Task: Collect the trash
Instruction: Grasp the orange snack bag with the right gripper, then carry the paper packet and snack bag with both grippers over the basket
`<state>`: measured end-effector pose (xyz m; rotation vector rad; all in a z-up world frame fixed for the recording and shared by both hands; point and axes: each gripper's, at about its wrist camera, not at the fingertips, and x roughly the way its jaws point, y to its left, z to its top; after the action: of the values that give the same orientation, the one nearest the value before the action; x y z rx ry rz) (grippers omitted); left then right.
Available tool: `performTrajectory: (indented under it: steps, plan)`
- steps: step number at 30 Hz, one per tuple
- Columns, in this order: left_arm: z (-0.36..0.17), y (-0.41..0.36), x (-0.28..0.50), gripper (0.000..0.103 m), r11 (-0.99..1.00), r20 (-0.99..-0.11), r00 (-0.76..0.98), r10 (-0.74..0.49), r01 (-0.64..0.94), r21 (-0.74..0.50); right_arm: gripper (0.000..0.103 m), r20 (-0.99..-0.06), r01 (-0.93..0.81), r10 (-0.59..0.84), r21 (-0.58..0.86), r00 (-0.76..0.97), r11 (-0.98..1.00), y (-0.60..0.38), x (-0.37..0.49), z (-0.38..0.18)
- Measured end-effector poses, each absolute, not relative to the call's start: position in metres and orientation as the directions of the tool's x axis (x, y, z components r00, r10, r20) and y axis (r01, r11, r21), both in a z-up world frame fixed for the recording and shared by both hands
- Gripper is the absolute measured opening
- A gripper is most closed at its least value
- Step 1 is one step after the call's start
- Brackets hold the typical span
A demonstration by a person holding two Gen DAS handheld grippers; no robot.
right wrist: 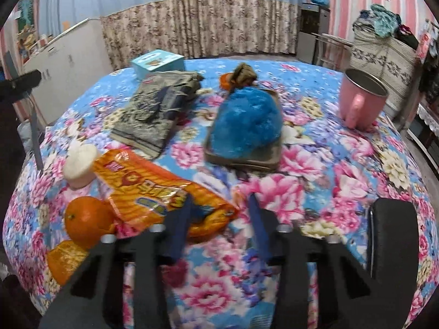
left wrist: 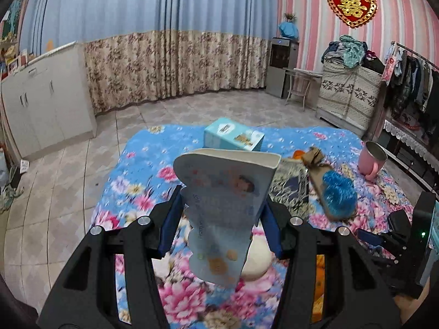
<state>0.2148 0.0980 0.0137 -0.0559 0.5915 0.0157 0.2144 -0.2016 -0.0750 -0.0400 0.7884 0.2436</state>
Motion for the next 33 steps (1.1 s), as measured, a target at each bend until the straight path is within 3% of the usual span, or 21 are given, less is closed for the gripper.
performTrajectory:
  steps: [4, 14, 21, 33]
  plan:
    - [0.008, 0.101, 0.208, 0.052, 0.998, -0.573, 0.820, 0.002, -0.039, -0.053, 0.020, -0.680, -0.224, 0.215, 0.076, 0.701, 0.972, -0.206, 0.207, -0.070]
    - [0.038, 0.045, 0.205, 0.052, 0.997, -0.552, 0.831, -0.074, 0.041, -0.072, 0.018, -0.545, -0.120, 0.162, 0.112, 0.822, 0.986, -0.279, 0.169, -0.008]
    - [0.074, -0.039, 0.211, 0.052, 0.983, -0.513, 0.839, -0.181, 0.166, -0.076, 0.018, -0.470, 0.018, 0.029, 0.095, 0.882, 0.995, -0.365, 0.131, 0.042]
    - [0.092, -0.208, 0.194, 0.052, 0.904, -0.471, 0.784, -0.404, 0.421, -0.074, 0.018, -0.433, 0.303, -0.240, 0.081, 0.869, 0.950, -0.512, 0.062, 0.073]
